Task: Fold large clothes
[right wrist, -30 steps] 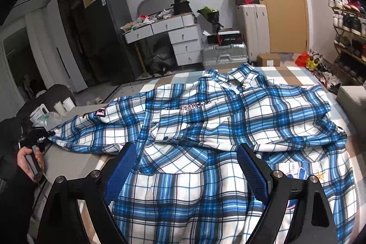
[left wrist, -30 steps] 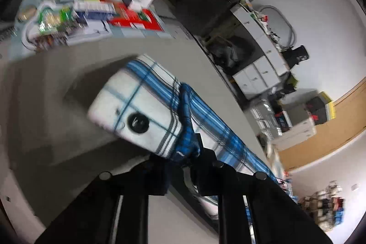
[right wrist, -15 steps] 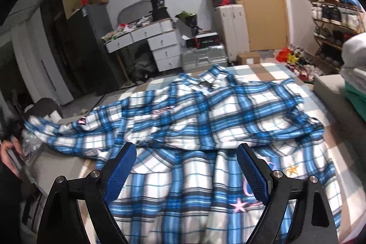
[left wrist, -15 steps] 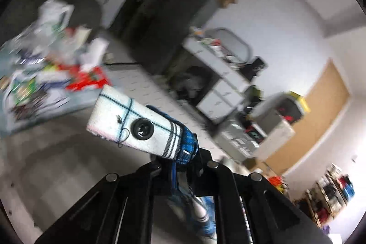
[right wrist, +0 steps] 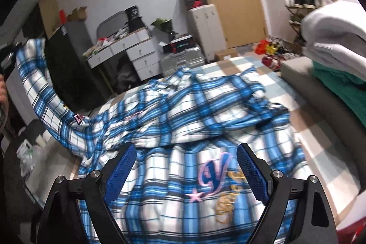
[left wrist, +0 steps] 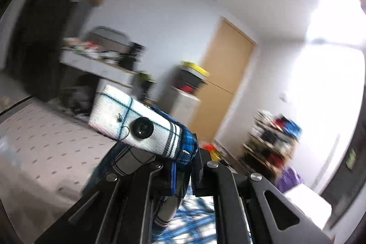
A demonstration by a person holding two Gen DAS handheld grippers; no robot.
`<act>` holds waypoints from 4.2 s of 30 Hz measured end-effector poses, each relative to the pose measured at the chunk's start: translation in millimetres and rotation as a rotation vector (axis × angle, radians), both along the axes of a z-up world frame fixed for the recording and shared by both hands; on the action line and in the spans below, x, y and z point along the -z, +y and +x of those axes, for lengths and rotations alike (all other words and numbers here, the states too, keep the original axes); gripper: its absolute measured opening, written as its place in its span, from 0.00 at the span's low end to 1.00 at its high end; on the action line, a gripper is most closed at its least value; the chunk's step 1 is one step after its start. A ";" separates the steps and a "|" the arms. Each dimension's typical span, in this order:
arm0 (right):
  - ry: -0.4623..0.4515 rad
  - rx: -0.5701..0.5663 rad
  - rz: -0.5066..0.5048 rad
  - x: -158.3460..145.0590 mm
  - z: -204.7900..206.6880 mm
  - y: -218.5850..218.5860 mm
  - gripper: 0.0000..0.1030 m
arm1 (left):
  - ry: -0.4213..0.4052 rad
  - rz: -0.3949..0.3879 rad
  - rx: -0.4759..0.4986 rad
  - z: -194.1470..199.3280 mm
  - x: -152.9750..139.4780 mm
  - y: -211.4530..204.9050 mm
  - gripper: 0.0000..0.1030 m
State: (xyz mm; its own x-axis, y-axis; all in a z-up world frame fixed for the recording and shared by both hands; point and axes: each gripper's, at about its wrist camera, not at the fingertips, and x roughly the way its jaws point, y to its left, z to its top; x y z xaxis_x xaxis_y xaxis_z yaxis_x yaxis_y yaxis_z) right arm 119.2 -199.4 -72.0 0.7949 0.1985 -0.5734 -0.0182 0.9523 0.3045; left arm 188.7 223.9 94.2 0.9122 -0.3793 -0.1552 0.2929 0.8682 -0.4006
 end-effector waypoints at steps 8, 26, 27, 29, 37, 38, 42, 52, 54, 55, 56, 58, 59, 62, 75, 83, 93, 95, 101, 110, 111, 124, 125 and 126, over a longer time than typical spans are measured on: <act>0.018 0.111 0.032 6.4 -15.3 -55.6 0.87 | 0.205 0.156 0.292 65.6 60.4 -158.6 0.04; 0.062 0.236 0.044 28.6 -25.1 -118.8 0.87 | 0.535 0.542 0.302 92.4 217.4 -326.3 0.04; 0.060 0.237 0.044 28.3 -25.8 -118.8 0.87 | 0.538 0.554 0.323 91.0 219.1 -331.3 0.04; 0.064 0.234 0.043 28.4 -26.0 -118.8 0.87 | 0.570 0.592 0.378 88.9 221.1 -337.6 0.08; 0.120 0.227 0.025 37.5 -16.5 -119.9 0.87 | 0.589 0.407 0.600 67.5 193.0 -294.0 0.74; 0.123 0.225 0.024 37.7 -15.0 -119.1 0.87 | 0.563 0.375 0.640 60.9 184.7 -284.7 0.74; 0.111 0.195 0.015 30.5 -3.2 -112.9 0.87 | 0.488 0.362 0.556 34.8 160.6 -233.9 0.76; 0.123 -0.089 -0.073 -12.2 114.6 -61.8 0.87 | 0.654 0.450 0.142 55.2 201.1 -134.2 0.78; 0.122 -0.139 -0.178 -8.6 142.6 -32.6 0.87 | 0.664 0.427 0.136 60.5 209.2 -126.8 0.78; 0.124 -0.152 -0.247 -3.9 154.1 -17.2 0.87 | 0.680 0.420 0.127 65.7 214.9 -123.8 0.78; 0.122 -0.177 -0.292 2.4 164.4 -3.6 0.87 | 0.689 0.413 0.116 68.5 219.0 -121.6 0.78; 0.138 -0.196 -0.343 19.5 180.7 15.7 0.87 | 0.701 0.417 0.109 73.9 228.9 -120.5 0.78; 0.153 -0.196 -0.352 29.2 187.6 20.8 0.86 | 0.707 0.427 0.103 72.3 228.9 -118.0 0.78; 0.227 -0.187 -0.345 60.3 204.0 27.3 0.86 | 0.742 0.436 0.112 76.6 242.6 -117.0 0.78; 0.230 -0.141 -0.435 81.8 195.1 26.4 0.87 | 0.692 0.434 0.150 64.5 220.4 -112.4 0.78; 0.148 -0.172 -0.419 54.8 189.5 42.7 0.87 | 0.649 0.512 0.096 94.4 211.3 -126.5 0.78; 0.197 -0.196 -0.432 68.2 208.7 56.5 0.88 | 0.765 0.502 0.074 107.9 251.1 -120.6 0.77; 0.280 -0.184 -0.469 87.4 220.0 55.3 0.89 | 0.758 0.499 0.061 101.5 249.7 -119.3 0.77; 0.327 -0.190 -0.429 97.4 227.8 47.5 0.89 | 0.696 0.518 0.000 75.7 237.4 -115.0 0.78; 0.197 -0.242 -0.311 58.3 193.1 63.8 0.91 | 0.605 0.497 -0.186 35.9 206.9 -90.3 0.78; 0.199 -0.248 -0.323 60.8 192.0 67.3 0.91 | 0.600 0.504 -0.198 35.2 206.5 -89.5 0.78; 0.314 -0.285 -0.411 101.4 207.3 78.5 0.91 | 0.779 0.502 -0.154 60.2 253.3 -63.5 0.78; 0.301 -0.287 -0.392 95.3 207.3 78.9 0.91 | 0.777 0.467 -0.134 61.7 248.8 -60.4 0.78; 0.283 -0.292 -0.355 86.8 208.4 78.2 0.91 | 0.770 0.433 -0.113 64.4 243.3 -57.8 0.78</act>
